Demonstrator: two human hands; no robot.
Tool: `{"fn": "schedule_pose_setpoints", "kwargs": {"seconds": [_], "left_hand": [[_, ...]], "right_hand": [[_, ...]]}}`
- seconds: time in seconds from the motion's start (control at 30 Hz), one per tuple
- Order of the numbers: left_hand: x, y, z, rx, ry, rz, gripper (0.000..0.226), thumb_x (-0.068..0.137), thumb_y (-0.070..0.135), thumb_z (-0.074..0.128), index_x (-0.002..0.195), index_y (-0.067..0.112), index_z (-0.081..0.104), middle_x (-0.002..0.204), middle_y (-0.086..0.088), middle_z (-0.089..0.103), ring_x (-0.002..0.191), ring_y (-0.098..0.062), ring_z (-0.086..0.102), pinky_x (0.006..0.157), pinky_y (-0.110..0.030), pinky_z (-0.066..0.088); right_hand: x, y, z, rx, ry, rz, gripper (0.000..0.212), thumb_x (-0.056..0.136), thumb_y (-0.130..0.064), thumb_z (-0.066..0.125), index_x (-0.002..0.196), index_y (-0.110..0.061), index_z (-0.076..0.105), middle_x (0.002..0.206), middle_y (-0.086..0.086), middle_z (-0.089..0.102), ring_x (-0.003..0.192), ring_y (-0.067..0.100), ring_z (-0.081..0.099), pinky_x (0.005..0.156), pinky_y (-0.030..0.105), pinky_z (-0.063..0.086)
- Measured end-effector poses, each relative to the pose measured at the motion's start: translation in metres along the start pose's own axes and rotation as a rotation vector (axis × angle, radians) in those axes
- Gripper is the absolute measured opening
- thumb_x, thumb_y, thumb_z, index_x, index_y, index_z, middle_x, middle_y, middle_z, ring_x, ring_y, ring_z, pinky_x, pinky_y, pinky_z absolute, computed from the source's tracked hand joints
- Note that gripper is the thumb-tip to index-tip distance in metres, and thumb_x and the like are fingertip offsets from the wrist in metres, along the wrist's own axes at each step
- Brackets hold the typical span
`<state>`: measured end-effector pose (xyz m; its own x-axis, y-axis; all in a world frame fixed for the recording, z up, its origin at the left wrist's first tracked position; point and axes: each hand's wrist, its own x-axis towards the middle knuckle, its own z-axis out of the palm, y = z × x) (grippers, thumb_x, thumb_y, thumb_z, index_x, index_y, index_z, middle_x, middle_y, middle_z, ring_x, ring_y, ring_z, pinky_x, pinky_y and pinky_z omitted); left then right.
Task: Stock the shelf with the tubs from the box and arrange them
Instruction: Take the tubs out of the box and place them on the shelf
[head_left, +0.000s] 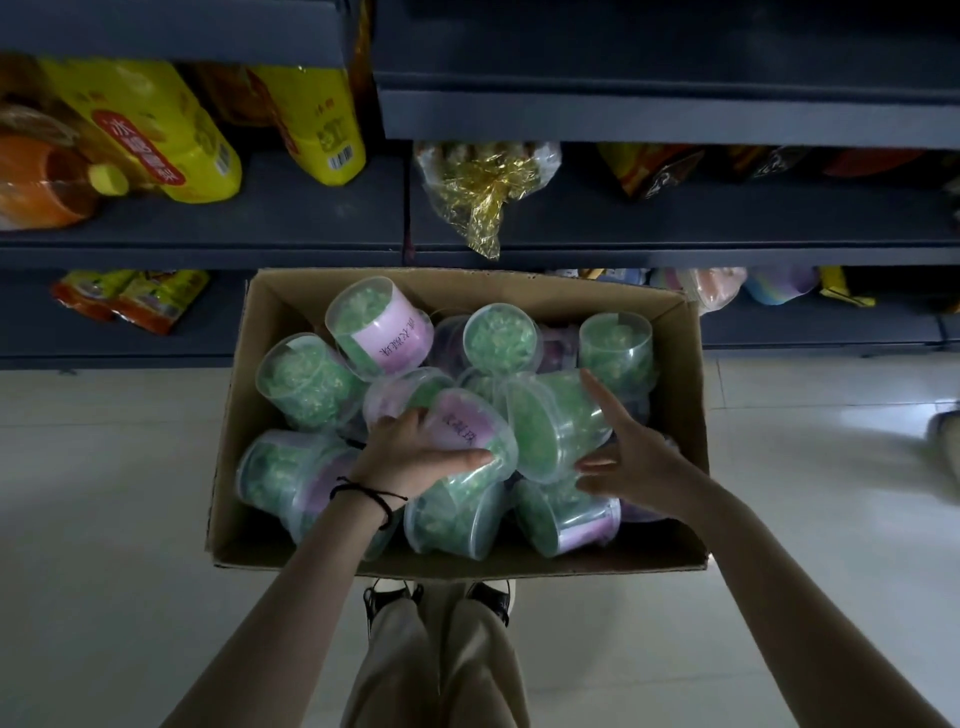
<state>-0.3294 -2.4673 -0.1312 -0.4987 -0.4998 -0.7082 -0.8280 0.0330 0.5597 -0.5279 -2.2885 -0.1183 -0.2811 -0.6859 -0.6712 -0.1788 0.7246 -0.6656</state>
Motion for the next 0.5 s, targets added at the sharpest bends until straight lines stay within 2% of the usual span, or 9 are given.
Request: {"fn": "schedule_pose_setpoints", "kwargs": {"seconds": [0.03, 0.07, 0.13, 0.2, 0.23, 0.3, 0.37, 0.43, 0.5], "left_hand": [[-0.001, 0.001, 0.000, 0.010, -0.004, -0.013, 0.098, 0.043, 0.076, 0.070, 0.121, 0.020, 0.051, 0.124, -0.003, 0.053, 0.108, -0.018, 0.052, 0.073, -0.025, 0.040], [-0.003, 0.002, 0.001, -0.018, 0.014, -0.018, 0.086, 0.045, 0.074, 0.072, 0.110, 0.022, 0.053, 0.117, -0.003, 0.055, 0.101, -0.017, 0.054, 0.066, -0.023, 0.040], [-0.007, 0.000, 0.003, -0.125, 0.071, -0.040, 0.071, 0.053, 0.064, 0.080, 0.102, 0.021, 0.053, 0.108, 0.000, 0.057, 0.093, -0.014, 0.057, 0.059, -0.021, 0.039], [-0.011, -0.006, 0.004, -0.254, 0.129, -0.077, 0.081, 0.050, 0.062, 0.083, 0.111, 0.018, 0.053, 0.108, 0.001, 0.059, 0.096, -0.014, 0.059, 0.066, -0.023, 0.047], [-0.013, -0.009, 0.006, -0.314, 0.156, -0.110, 0.093, 0.044, 0.066, 0.083, 0.117, 0.017, 0.050, 0.111, 0.001, 0.059, 0.100, -0.016, 0.059, 0.074, -0.028, 0.050], [-0.020, -0.009, 0.007, -0.367, 0.198, -0.169, 0.112, 0.034, 0.069, 0.077, 0.126, 0.015, 0.041, 0.117, -0.001, 0.056, 0.107, -0.020, 0.056, 0.087, -0.036, 0.049], [-0.027, -0.005, 0.008, -0.365, 0.214, -0.188, 0.118, 0.031, 0.069, 0.075, 0.127, 0.013, 0.037, 0.119, -0.003, 0.053, 0.110, -0.022, 0.054, 0.091, -0.039, 0.048], [-0.033, 0.002, 0.010, -0.422, 0.214, -0.189, 0.118, 0.031, 0.067, 0.076, 0.126, 0.011, 0.036, 0.120, -0.005, 0.054, 0.109, -0.022, 0.055, 0.092, -0.040, 0.048], [-0.040, 0.009, 0.010, -0.484, 0.240, -0.191, 0.115, 0.032, 0.064, 0.078, 0.125, 0.013, 0.036, 0.122, -0.004, 0.052, 0.110, -0.022, 0.054, 0.095, -0.043, 0.047]], "right_hand": [[0.000, -0.001, 0.000, -0.131, 0.069, -0.016, 0.115, 0.071, -0.008, 0.083, 0.149, -0.044, 0.007, 0.141, 0.008, 0.049, 0.084, 0.007, 0.069, 0.072, 0.018, 0.055], [0.001, -0.004, 0.001, -0.235, 0.147, -0.027, 0.113, 0.067, -0.016, 0.086, 0.150, -0.040, 0.012, 0.134, 0.010, 0.055, 0.089, 0.011, 0.068, 0.078, 0.026, 0.057], [0.002, -0.009, -0.001, -0.465, 0.268, -0.023, 0.109, 0.058, -0.041, 0.089, 0.146, -0.033, 0.024, 0.140, 0.009, 0.043, 0.113, 0.024, 0.057, 0.088, 0.044, 0.054], [0.003, -0.010, -0.006, -0.674, 0.344, -0.041, 0.108, 0.050, -0.060, 0.085, 0.139, -0.024, 0.034, 0.150, 0.005, 0.020, 0.131, 0.028, 0.038, 0.096, 0.049, 0.049], [0.005, -0.009, -0.006, -0.676, 0.336, -0.068, 0.110, 0.047, -0.062, 0.084, 0.137, -0.019, 0.036, 0.151, 0.003, 0.016, 0.134, 0.027, 0.032, 0.102, 0.049, 0.044], [0.009, -0.009, 0.000, -0.553, 0.246, -0.130, 0.122, 0.047, -0.059, 0.086, 0.143, -0.014, 0.027, 0.150, 0.006, 0.023, 0.136, 0.025, 0.030, 0.110, 0.048, 0.035], [0.014, -0.010, 0.011, -0.487, 0.173, -0.167, 0.132, 0.048, -0.055, 0.088, 0.149, -0.011, 0.016, 0.148, 0.008, 0.031, 0.137, 0.026, 0.030, 0.115, 0.045, 0.028], [0.016, -0.012, 0.017, -0.430, 0.233, -0.176, 0.128, 0.049, -0.050, 0.090, 0.148, -0.011, 0.018, 0.146, 0.007, 0.036, 0.137, 0.026, 0.032, 0.115, 0.041, 0.026], [0.011, -0.018, 0.019, -0.357, 0.327, -0.103, 0.120, 0.051, -0.051, 0.089, 0.146, -0.016, 0.024, 0.144, 0.004, 0.040, 0.135, 0.025, 0.035, 0.112, 0.040, 0.031]]}}
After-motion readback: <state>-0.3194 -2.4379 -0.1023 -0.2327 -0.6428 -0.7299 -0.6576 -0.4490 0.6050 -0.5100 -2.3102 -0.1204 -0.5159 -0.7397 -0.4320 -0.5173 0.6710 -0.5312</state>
